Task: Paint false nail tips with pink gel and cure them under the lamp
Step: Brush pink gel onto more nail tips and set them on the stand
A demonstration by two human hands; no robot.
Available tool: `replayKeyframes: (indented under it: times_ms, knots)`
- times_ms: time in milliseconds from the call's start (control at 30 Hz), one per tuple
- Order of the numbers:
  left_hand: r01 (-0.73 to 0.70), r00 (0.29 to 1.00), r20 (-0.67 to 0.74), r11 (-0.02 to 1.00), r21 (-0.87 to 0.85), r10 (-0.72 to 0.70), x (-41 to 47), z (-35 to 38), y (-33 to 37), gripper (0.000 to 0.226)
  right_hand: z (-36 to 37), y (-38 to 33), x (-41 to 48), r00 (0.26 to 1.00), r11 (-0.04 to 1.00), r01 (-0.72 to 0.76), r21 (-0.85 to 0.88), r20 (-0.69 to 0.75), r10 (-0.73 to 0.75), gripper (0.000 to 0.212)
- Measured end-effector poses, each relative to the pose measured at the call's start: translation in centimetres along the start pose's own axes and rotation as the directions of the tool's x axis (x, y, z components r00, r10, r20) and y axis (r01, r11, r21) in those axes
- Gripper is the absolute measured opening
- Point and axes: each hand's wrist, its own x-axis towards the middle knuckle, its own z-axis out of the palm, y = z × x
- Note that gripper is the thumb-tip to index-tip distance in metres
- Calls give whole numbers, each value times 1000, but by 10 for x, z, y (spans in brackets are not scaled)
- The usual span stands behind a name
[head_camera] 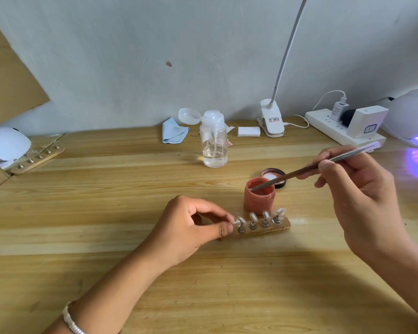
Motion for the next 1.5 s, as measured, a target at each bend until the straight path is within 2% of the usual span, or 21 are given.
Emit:
replayKeyframes:
  times_ms: [167,500,667,767,900,1033,1133,1267,1367,1500]
  knots:
    - [-14,999,53,995,97,8,1,1,-6,18,-1,1,3,1000,1000,6,-12,-14,-6,18]
    - [-13,1000,7,989,147,12,1,2,-6,17,-2,2,4,999,998,22,-65,-25,-24,20]
    - [-13,1000,-14,978,210,17,0,4,-4,13,-3,3,3,998,979,7,-201,-58,-19,16]
    - [-36,998,-38,966,255,47,0,8,-2,7,-2,4,2,999,957,25,-289,-38,-37,24]
    - [-55,996,-52,961,270,71,1,14,2,18,1,2,1,998,906,70,-417,37,-60,24]
    - [-65,994,-69,949,310,90,4,19,6,16,5,2,-4,991,839,108,-534,126,-47,17]
    - [-66,993,-73,955,289,91,3,22,7,14,6,2,-6,987,804,135,-580,152,-56,21]
    - [-86,989,-88,944,317,119,2,26,9,10,6,3,-5,986,796,147,-587,153,-69,22]
    - [-126,983,-75,920,371,165,1,28,9,10,4,1,-4,989,829,142,-540,110,-98,23]
    - [-253,932,-71,776,578,357,1,29,10,11,1,0,1,995,920,81,-383,-19,-96,13]
